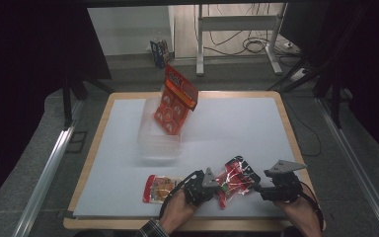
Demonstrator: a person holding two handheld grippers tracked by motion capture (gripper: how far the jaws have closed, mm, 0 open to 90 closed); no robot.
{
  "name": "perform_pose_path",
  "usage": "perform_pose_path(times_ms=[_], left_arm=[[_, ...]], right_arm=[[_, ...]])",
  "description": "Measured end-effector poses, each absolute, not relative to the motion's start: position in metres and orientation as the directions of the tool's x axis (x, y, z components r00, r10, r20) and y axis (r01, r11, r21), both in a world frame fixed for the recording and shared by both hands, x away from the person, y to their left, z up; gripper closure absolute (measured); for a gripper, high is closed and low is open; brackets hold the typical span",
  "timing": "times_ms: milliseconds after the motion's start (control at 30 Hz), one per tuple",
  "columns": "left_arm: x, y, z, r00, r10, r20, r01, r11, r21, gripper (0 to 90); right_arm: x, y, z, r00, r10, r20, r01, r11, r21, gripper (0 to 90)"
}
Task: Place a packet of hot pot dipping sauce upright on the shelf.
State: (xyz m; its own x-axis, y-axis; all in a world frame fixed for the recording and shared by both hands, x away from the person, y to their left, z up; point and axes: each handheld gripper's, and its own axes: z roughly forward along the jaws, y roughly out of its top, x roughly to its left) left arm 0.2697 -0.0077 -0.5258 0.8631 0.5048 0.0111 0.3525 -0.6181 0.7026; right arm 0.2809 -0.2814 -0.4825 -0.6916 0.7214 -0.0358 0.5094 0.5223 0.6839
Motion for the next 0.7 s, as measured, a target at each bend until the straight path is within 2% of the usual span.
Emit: perform_pose_path(times_ms=[133,333,567,700], left_arm=[[0.268,-0.009,-0.526,0.863,0.504,0.032,0.347,-0.637,0.688,90.0],[0.268,-0.005,-0.53,0.86,0.51,0.002,0.37,-0.628,0.685,90.0],[0.267,-0.005,-0.53,0.86,0.509,0.005,0.369,-0.631,0.683,90.0],[0.267,-0.005,-0.53,0.864,0.503,0.017,0.358,-0.638,0.682,90.0]], right_arm=[[0.282,-0.28,-0.483,-0.698,0.716,-0.002,0.523,0.512,0.681,21.4],[0.286,-0.273,-0.487,-0.713,0.699,0.063,0.549,0.5,0.67,13.6],[0.296,-0.258,-0.493,-0.724,0.68,0.119,0.581,0.507,0.637,7.7],[0.307,-0.254,-0.498,-0.723,0.666,0.184,0.613,0.495,0.616,8.8]])
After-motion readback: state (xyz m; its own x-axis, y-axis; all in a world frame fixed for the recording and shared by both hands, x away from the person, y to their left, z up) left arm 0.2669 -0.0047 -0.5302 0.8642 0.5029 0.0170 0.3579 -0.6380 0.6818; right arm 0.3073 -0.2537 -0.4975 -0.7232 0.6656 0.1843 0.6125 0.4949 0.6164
